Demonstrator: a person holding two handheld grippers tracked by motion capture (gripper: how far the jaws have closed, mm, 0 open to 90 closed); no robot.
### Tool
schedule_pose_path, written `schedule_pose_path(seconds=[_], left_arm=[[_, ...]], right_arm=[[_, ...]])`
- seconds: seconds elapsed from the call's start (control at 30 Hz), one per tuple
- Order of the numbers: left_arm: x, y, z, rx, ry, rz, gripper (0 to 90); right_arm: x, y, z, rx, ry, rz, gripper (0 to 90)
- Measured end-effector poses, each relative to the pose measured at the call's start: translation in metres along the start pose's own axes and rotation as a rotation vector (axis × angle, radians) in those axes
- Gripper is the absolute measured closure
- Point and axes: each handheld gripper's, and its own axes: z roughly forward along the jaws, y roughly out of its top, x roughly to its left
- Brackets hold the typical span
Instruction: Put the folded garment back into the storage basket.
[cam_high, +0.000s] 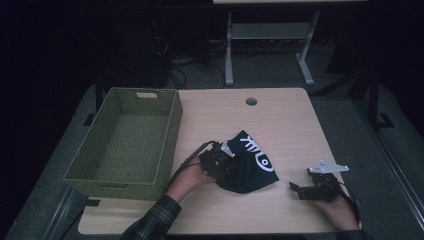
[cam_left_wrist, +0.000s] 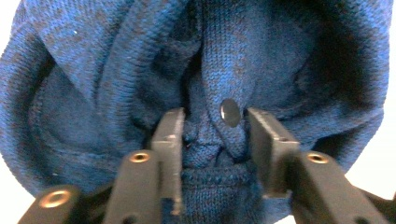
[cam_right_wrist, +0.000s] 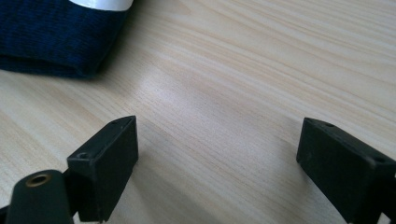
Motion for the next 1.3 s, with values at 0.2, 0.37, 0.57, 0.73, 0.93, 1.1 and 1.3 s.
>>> schedule_pose_path(seconds=[0.2, 0.37, 0.57, 0.73, 0.93, 1.1, 1.3], left_arm=[[-0.001, 0.002, 0.000, 0.009, -0.006, -0.028, 69.9], [0.002, 0.002, -0.004, 0.000, -0.028, -0.053, 70.5], [0.001, 0.007, -0.016, -0.044, -0.033, -0.055, 70.7], [-0.001, 0.010, -0.026, -0.062, -0.032, -0.055, 70.9], [0.001, 0.015, -0.039, -0.071, -0.036, -0.053, 70.8], [0.003, 0.020, -0.049, -0.087, -0.040, -0.070, 70.8], [0.006, 0.028, -0.065, -0.104, -0.039, -0.065, 70.8]], right_arm=[[0.000, 0.000, 0.000, 0.000, 0.000, 0.001, 12.3], [0.000, 0.000, 0.000, 0.000, 0.000, 0.001, 12.2], [0.000, 0.000, 0.000, 0.000, 0.000, 0.001, 12.2], [0.000, 0.000, 0.000, 0.000, 0.000, 0.001, 12.2], [0.000, 0.000, 0.000, 0.000, -0.001, 0.001, 12.2], [0.000, 0.000, 0.000, 0.000, -0.001, 0.000, 12.2], [0.000, 0.000, 0.000, 0.003, 0.000, 0.005, 12.2]])
